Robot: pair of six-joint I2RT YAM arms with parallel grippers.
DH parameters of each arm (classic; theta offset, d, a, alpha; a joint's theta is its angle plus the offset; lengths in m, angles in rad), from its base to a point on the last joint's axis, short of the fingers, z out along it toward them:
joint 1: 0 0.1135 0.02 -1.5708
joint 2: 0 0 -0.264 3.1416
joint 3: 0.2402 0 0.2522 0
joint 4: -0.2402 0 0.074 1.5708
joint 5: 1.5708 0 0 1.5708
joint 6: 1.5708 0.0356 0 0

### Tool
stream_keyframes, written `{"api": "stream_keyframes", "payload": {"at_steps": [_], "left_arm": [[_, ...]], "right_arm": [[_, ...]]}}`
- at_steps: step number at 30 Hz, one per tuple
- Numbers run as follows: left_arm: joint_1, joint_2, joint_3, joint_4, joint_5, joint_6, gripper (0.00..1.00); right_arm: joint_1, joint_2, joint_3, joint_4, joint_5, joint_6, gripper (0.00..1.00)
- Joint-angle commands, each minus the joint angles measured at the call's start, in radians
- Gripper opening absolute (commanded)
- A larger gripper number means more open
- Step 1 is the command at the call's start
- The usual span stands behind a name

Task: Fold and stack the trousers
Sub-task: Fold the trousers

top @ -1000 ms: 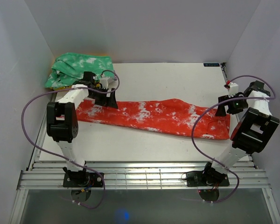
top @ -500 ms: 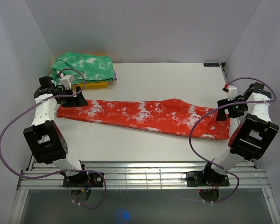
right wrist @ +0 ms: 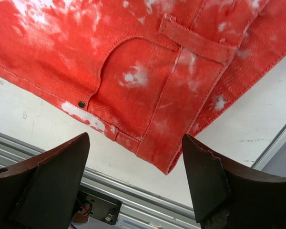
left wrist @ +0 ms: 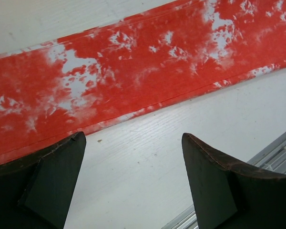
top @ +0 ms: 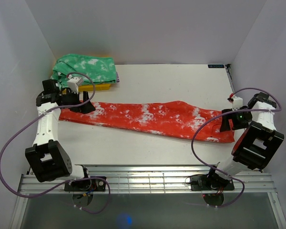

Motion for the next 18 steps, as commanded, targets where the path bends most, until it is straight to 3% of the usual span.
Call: {"api": "stream_keyframes", "payload": {"at_steps": [1,8,12,15,18], "left_arm": [[-0.052,-0.025,-0.004,-0.025,0.002,0.044,0.92],[-0.078,-0.097,-0.028,-0.028,-0.009,0.053,0.92],[-0.15,-0.123,-0.077,0.023,0.003,0.013,0.91],[-0.233,-0.121,-0.114,0.05,0.011,0.025,0.91],[-0.264,-0.115,-0.165,0.126,0.011,0.001,0.91]], "right_arm": [[-0.047,-0.02,-0.005,-0.012,0.014,-0.024,0.83],[-0.127,0.044,-0.004,-0.007,-0.023,0.058,0.84],[-0.132,0.119,-0.013,0.026,-0.049,0.15,0.84],[-0.133,0.173,-0.028,0.022,-0.098,0.155,0.77],[-0.133,0.188,-0.039,0.02,-0.135,0.164,0.62]]}}
